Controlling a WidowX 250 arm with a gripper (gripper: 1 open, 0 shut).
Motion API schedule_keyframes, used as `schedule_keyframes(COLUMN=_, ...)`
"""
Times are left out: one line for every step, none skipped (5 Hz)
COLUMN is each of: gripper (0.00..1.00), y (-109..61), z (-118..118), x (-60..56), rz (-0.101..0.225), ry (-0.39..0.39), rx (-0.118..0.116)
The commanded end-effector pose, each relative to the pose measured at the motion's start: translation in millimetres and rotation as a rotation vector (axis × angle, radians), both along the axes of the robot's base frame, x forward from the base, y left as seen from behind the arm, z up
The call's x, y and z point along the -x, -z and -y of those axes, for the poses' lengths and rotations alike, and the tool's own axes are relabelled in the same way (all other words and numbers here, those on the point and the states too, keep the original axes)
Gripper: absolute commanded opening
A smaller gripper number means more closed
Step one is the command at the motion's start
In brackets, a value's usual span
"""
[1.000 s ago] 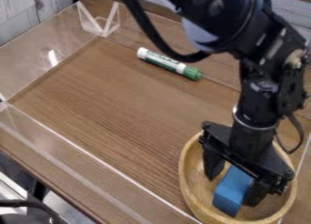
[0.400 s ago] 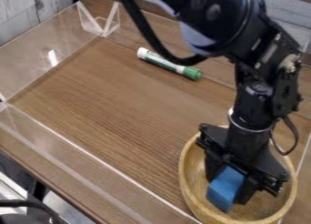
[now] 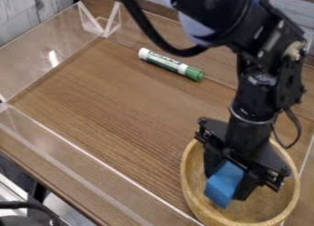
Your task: Remove the blue block from inside the brown bowl and put it on the table
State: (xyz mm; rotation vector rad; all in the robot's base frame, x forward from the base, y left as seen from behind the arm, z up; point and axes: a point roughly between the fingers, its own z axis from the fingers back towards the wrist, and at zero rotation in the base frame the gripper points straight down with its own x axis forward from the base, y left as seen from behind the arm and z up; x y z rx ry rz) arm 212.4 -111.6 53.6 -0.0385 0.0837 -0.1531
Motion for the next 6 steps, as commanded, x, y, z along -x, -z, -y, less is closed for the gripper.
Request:
schedule_keyframes(gripper=0.0, y=-26.3, z=-0.8, x=-10.7, rz=0.066, ry=-0.01, rx=0.021)
schedule_keyframes(gripper=0.0, y=-51.9, z=-8.4, x=-11.0, rz=0.083, ry=-0.055, rx=0.014)
schedule_keyframes(gripper=0.0, y=-85.7, z=-20.5, x=-12.0, rz=0.112, ry=-0.13, rx=-0.01)
schedule_keyframes(gripper=0.0, y=-114.2, z=-42.0, x=-13.7, rz=0.134, ry=-0.171, rx=-0.031)
schedule_keyframes(gripper=0.0, y=-127.9, z=-80.1, x=-17.9, rz=0.15, ry=-0.168, rx=-0.043)
schedule_keyframes(gripper=0.0, y=-126.5, z=-115.1, x=-11.6, rz=0.158, ry=-0.184, rx=-0.047)
